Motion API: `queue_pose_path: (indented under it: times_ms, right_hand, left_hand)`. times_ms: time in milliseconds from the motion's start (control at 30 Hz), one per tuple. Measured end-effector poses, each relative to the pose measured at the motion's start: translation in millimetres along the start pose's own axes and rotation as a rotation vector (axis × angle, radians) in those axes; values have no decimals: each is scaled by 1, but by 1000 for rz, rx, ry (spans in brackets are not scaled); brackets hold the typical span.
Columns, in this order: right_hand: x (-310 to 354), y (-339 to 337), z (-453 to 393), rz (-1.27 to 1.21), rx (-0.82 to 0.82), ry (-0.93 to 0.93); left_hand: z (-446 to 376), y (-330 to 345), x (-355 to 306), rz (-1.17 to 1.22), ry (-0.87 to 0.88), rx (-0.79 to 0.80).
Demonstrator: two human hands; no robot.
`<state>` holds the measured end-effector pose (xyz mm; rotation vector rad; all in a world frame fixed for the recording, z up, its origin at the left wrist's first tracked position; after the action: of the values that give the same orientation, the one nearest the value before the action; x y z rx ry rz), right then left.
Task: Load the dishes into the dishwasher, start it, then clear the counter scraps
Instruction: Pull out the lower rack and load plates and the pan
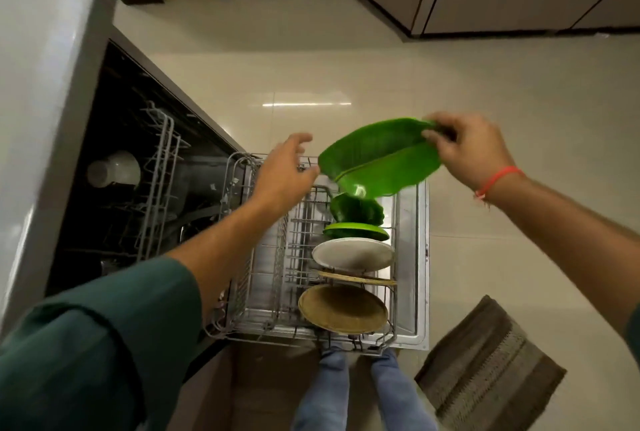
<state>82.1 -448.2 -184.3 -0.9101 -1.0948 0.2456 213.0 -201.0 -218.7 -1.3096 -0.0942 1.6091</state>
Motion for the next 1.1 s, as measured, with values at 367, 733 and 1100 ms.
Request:
queue_pose_path:
  times_ms: [367, 733, 1100]
  right_hand:
    - [55, 82, -61, 279, 127, -322]
    - [-47, 157, -73, 246, 298, -48]
    - [-88, 195, -70, 230, 322, 23]
  left_hand:
    - [-101, 50, 1, -516, 198, -25]
    - [-133, 94, 78, -282, 49, 24]
    - [-152, 134, 109, -350, 31, 106]
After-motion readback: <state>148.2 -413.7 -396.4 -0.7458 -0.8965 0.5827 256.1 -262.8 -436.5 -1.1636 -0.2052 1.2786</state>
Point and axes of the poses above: each hand's wrist, its own z-axis away from the middle knuckle, its own y-axis out of the palm, x = y × z, the point moved 8 cm from there along -z, towards the middle knuckle, and after that the axes turned 1 degree about y, right-handed, at the moved point
